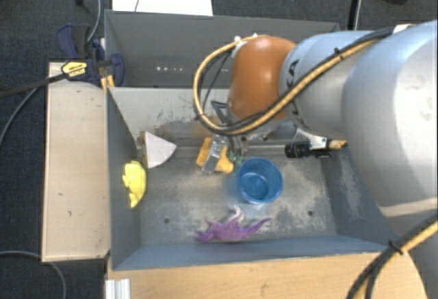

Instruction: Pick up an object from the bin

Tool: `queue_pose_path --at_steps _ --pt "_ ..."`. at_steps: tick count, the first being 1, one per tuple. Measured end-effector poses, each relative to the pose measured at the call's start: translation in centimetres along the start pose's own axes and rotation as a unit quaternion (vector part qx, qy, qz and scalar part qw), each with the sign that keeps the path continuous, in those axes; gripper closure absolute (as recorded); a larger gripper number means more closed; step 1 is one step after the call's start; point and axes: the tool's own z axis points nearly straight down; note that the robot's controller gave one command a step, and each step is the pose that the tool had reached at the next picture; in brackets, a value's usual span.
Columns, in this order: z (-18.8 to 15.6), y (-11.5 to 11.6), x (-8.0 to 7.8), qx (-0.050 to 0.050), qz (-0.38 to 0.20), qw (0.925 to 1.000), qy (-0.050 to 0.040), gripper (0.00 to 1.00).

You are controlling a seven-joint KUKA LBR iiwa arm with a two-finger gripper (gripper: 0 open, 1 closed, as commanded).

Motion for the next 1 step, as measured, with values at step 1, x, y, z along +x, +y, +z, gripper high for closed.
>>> queue_pose_path --at_steps 1 --pt "-5.85 0.34 -0.16 0.001 0.004 1.0 0.0022 1.0"
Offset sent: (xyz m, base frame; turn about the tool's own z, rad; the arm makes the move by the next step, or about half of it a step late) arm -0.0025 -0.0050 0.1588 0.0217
